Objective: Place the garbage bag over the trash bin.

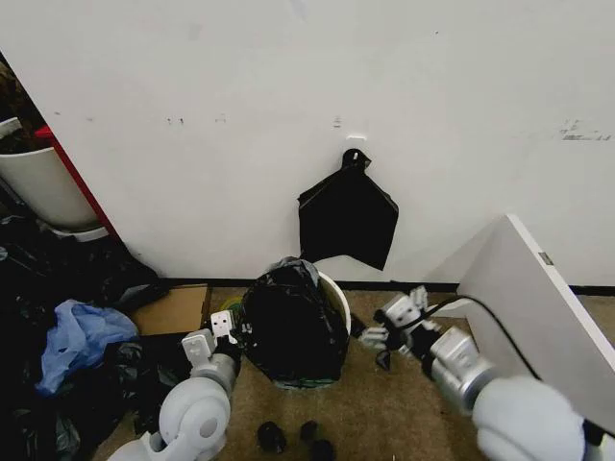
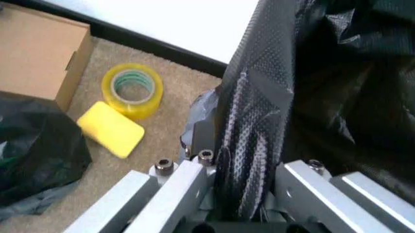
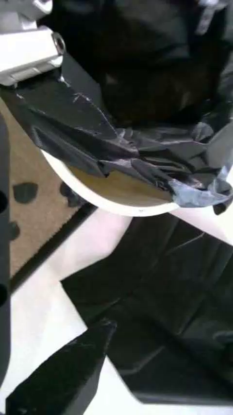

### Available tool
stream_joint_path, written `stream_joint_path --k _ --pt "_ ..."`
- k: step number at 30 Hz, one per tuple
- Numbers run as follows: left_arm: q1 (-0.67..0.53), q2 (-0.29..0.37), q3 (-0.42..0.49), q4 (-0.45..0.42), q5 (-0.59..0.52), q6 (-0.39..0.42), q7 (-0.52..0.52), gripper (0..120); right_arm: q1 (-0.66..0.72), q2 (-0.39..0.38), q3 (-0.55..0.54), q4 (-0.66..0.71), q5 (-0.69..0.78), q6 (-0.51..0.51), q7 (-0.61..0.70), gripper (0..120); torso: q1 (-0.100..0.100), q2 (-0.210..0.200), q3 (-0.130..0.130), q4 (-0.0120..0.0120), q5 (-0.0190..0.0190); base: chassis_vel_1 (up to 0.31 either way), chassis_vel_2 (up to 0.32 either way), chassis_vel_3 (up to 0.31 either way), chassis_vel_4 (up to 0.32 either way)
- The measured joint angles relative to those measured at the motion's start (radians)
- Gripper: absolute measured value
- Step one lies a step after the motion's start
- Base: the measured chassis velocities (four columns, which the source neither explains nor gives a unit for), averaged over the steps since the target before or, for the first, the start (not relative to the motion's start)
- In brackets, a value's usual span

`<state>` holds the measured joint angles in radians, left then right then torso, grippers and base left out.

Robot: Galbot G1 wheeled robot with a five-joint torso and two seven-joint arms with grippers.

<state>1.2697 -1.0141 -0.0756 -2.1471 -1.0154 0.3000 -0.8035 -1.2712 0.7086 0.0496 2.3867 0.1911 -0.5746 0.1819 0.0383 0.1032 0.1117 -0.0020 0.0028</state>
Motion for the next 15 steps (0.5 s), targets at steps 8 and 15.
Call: stream_joint_path --k 8,15 --pt "-0.014 -0.030 0.012 0.010 -0.024 0.015 -0.052 1 0.049 0.097 -0.185 -0.099 -0.228 0.025 -0.006 100 0.000 0.000 0.000 0.0000 -0.0003 0.000 0.000 0.000 0.000" --pt "-0.015 -0.037 0.013 0.018 -0.026 0.017 -0.058 1 0.058 0.159 -0.249 -0.199 -0.452 0.086 -0.007 88 0.000 0.000 0.000 0.0000 -0.0002 0.000 0.000 0.000 0.000"
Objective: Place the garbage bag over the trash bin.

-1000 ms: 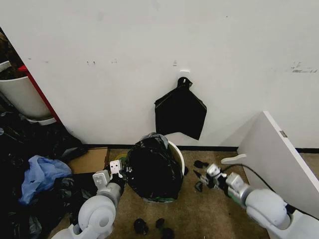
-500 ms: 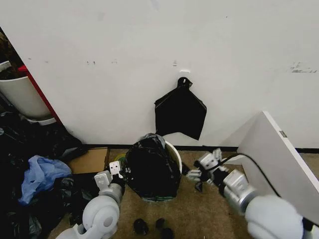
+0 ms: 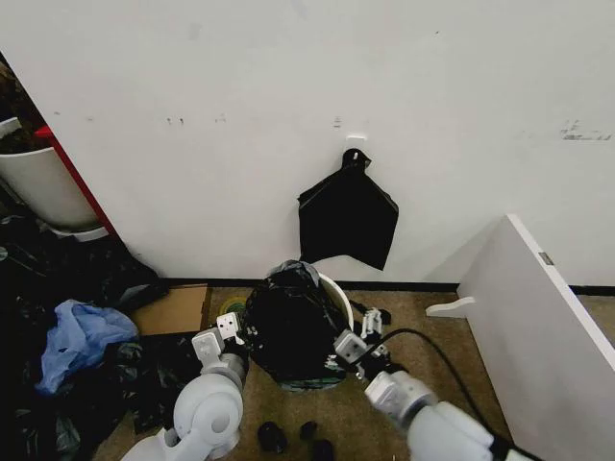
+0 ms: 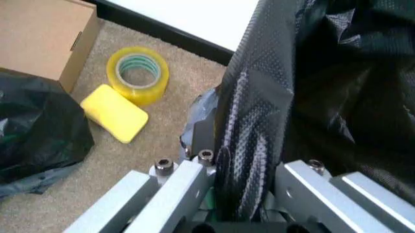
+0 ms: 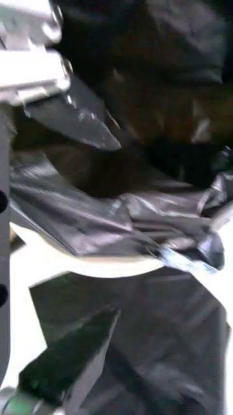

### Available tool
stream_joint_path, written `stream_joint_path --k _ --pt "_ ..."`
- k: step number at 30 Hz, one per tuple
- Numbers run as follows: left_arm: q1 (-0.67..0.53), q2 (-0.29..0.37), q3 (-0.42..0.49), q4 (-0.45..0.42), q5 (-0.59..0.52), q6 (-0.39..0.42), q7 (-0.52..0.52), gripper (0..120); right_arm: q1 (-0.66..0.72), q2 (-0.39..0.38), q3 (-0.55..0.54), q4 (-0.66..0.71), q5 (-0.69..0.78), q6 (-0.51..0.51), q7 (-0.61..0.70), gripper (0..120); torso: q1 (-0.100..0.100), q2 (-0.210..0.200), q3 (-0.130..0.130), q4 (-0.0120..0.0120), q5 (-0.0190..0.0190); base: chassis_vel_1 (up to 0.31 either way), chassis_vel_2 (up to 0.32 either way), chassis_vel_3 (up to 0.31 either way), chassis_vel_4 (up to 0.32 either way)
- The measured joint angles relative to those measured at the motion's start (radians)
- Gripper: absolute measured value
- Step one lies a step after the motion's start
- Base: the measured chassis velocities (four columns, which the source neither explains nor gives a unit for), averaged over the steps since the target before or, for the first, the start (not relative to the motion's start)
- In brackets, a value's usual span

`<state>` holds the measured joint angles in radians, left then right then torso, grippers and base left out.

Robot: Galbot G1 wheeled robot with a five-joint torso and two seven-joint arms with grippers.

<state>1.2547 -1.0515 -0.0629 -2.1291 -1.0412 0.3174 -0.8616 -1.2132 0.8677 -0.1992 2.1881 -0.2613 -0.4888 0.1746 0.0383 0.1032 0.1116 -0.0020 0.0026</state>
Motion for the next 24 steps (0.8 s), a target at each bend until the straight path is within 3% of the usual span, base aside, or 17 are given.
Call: stream_joint_path --k 9,18,19,24 --pt "0.002 -0.006 0.002 0.006 -0.003 0.000 0.001 1 -0.001 0.033 -0.003 -0.051 -0.195 0.019 -0.015 55 0.000 0.000 0.000 0.0000 0.0000 0.000 0.000 0.000 0.000" --pt "0.002 -0.011 0.003 0.008 -0.004 -0.001 0.004 1 -0.008 0.032 -0.031 -0.051 -0.151 -0.046 -0.047 25 0.000 0.000 0.000 0.0000 0.0000 0.000 0.000 0.000 0.000" --pt "0.003 -0.011 0.003 0.008 -0.004 -0.002 0.006 1 -0.006 0.032 -0.032 -0.058 -0.156 -0.052 -0.047 16 0.000 0.000 0.000 0.0000 0.0001 0.000 0.000 0.000 0.000" --pt "0.006 -0.011 0.002 0.006 -0.004 -0.004 0.009 1 -0.003 0.032 -0.030 -0.070 -0.176 -0.066 -0.038 28 0.000 0.000 0.000 0.0000 0.0002 0.000 0.000 0.000 0.000"
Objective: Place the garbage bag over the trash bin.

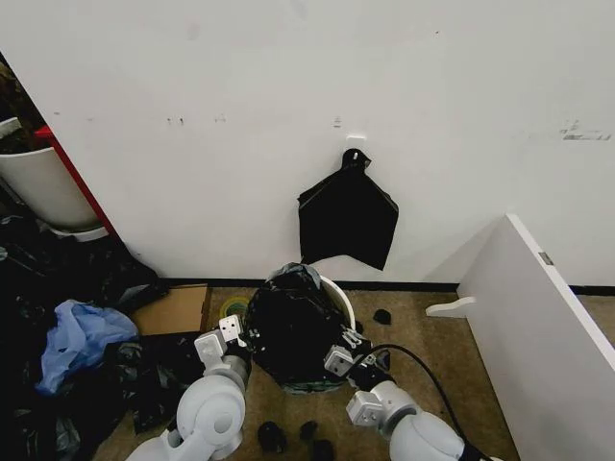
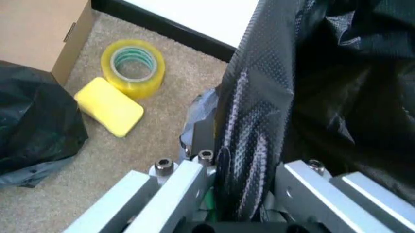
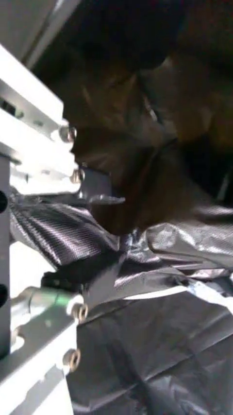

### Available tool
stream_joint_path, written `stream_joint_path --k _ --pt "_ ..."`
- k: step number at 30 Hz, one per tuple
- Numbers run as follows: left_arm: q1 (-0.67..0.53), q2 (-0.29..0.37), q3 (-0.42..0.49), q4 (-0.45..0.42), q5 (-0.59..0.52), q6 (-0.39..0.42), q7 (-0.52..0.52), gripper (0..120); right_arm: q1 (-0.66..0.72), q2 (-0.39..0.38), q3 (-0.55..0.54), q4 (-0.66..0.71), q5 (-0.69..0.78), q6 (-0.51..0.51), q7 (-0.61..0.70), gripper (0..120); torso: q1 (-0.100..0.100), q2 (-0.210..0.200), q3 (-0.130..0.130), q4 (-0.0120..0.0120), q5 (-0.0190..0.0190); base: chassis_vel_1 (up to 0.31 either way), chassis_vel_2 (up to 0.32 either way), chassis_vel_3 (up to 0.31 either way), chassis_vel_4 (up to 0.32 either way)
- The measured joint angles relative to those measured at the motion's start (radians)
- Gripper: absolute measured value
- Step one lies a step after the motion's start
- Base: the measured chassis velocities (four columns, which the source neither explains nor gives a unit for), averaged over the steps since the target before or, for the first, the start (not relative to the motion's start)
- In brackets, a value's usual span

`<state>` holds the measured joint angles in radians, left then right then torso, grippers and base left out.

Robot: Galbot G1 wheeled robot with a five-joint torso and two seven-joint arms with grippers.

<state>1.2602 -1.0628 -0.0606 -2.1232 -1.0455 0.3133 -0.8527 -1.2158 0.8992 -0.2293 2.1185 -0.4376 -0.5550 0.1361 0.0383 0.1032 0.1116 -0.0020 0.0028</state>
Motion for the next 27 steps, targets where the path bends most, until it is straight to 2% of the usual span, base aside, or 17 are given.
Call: stream_joint_path --k 1,3,10,18,21,27 --pt "0.001 0.001 -0.001 -0.002 0.000 -0.001 0.001 1 0.000 -0.001 0.003 0.000 -0.008 -0.004 0.004 32 0.000 0.000 0.000 0.0000 0.0000 0.000 0.000 0.000 0.000" --pt "0.002 0.001 -0.002 -0.004 0.000 -0.002 0.002 1 0.000 -0.002 0.005 0.000 -0.014 -0.005 0.006 29 0.000 0.000 0.000 0.0000 0.0000 0.000 0.000 0.000 0.000" --pt "0.002 0.000 0.000 -0.007 0.000 -0.012 0.012 1 0.000 -0.004 0.009 0.001 -0.030 -0.007 0.012 0 0.000 0.000 0.000 0.0000 -0.0001 0.000 0.000 0.000 0.000" --pt "0.008 0.000 0.000 -0.010 0.003 -0.014 0.020 1 -0.002 -0.005 0.023 0.004 -0.040 0.039 0.018 0 0.000 0.000 0.000 0.0000 0.0000 0.000 0.000 0.000 0.000" --pt "0.015 0.005 -0.005 -0.008 0.007 -0.015 0.022 1 -0.010 -0.010 0.054 0.029 -0.042 0.075 0.018 0 0.000 0.000 0.000 0.0000 0.0000 0.000 0.000 0.000 0.000" --pt "0.021 0.015 -0.011 -0.007 0.009 -0.016 0.025 1 -0.018 -0.040 0.103 0.050 -0.010 0.082 0.028 0 0.000 0.000 0.000 0.0000 0.0000 0.000 0.000 0.000 0.000"
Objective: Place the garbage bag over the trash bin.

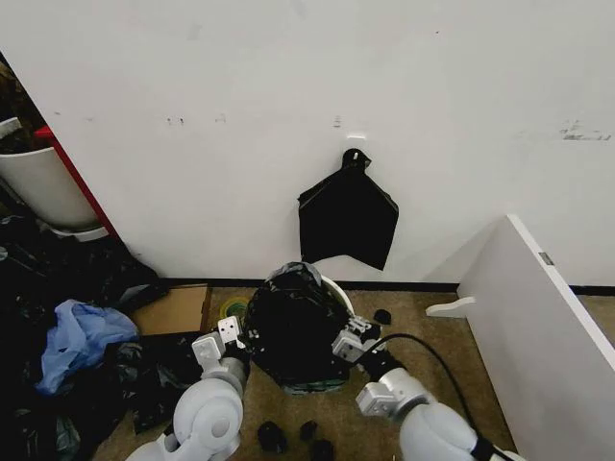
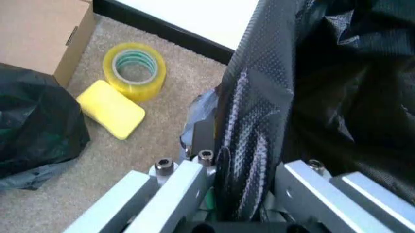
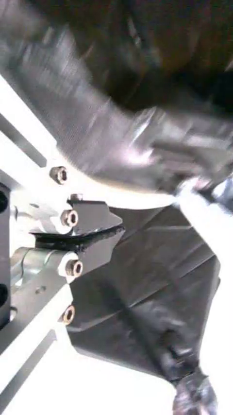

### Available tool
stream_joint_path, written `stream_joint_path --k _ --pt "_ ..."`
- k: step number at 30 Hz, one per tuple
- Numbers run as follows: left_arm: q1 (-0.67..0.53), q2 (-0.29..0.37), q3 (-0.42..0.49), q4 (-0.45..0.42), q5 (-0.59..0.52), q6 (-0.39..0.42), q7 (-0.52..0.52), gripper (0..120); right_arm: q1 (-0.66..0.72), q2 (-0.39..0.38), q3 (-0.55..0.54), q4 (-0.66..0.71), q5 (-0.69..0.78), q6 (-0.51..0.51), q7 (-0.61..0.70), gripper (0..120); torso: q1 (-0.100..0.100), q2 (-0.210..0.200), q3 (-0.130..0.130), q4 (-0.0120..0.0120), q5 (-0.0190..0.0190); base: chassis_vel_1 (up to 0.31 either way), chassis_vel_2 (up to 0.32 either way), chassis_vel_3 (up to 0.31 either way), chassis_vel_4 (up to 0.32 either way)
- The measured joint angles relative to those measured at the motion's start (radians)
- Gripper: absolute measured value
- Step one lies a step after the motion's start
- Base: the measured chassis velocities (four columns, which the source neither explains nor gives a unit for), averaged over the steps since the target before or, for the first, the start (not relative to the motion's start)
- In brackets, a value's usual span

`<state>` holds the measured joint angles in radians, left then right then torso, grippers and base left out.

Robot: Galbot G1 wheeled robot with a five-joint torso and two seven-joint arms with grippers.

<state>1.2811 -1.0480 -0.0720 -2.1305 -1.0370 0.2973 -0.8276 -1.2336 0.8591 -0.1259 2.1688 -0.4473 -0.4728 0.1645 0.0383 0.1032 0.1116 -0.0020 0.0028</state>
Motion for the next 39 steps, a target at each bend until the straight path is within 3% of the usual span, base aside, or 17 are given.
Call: stream_joint_path --k 6,12,17,27,29,32,34,37,39 --pt "0.000 -0.005 0.001 0.001 0.000 0.000 0.001 1 -0.039 -0.031 0.011 0.059 0.100 -0.001 -0.002 0 0.000 0.000 0.000 -0.0001 -0.0001 0.000 0.000 0.000 0.000" --pt "-0.002 -0.007 0.005 0.002 -0.001 0.001 -0.003 1 -0.054 0.007 -0.032 0.050 0.003 0.023 -0.024 26 0.000 0.000 0.000 0.0000 -0.0001 0.000 0.000 0.000 0.000" --pt "0.003 -0.007 0.005 -0.005 -0.001 0.002 -0.005 1 -0.044 0.028 -0.047 0.018 -0.064 0.032 -0.038 39 0.000 0.000 0.000 0.0000 -0.0001 0.000 0.000 0.000 0.000" --pt "0.008 -0.010 0.011 -0.011 0.001 0.002 -0.004 1 -0.028 0.054 -0.060 -0.050 -0.200 0.016 -0.053 79 0.000 0.000 0.000 0.0000 -0.0001 0.000 0.000 0.000 0.000" --pt "0.008 -0.011 0.011 -0.011 0.001 0.002 -0.004 1 -0.027 0.053 -0.059 -0.052 -0.210 0.013 -0.053 81 0.000 0.000 0.000 0.0000 -0.0001 0.000 0.000 0.000 0.000" --pt "0.010 -0.014 0.011 -0.011 0.002 0.001 -0.003 1 -0.022 0.053 -0.058 -0.057 -0.229 -0.003 -0.051 74 0.000 0.000 0.000 0.0000 -0.0001 0.000 0.000 0.000 0.000" --pt "0.011 -0.016 0.011 -0.012 0.002 -0.001 -0.001 1 -0.017 0.054 -0.058 -0.062 -0.231 -0.005 -0.047 63 0.000 0.000 0.000 0.0000 0.0000 0.000 0.000 0.000 0.000" --pt "0.011 -0.016 0.011 -0.013 0.002 -0.001 -0.001 1 -0.016 0.054 -0.058 -0.062 -0.233 -0.004 -0.045 62 0.000 0.000 0.000 0.0000 0.0000 0.000 0.000 0.000 0.000" --pt "0.012 -0.018 0.011 -0.014 0.001 -0.002 0.000 1 -0.015 0.055 -0.056 -0.063 -0.250 0.005 -0.039 45 0.000 0.000 0.000 0.0000 0.0000 0.000 0.000 0.000 0.000"
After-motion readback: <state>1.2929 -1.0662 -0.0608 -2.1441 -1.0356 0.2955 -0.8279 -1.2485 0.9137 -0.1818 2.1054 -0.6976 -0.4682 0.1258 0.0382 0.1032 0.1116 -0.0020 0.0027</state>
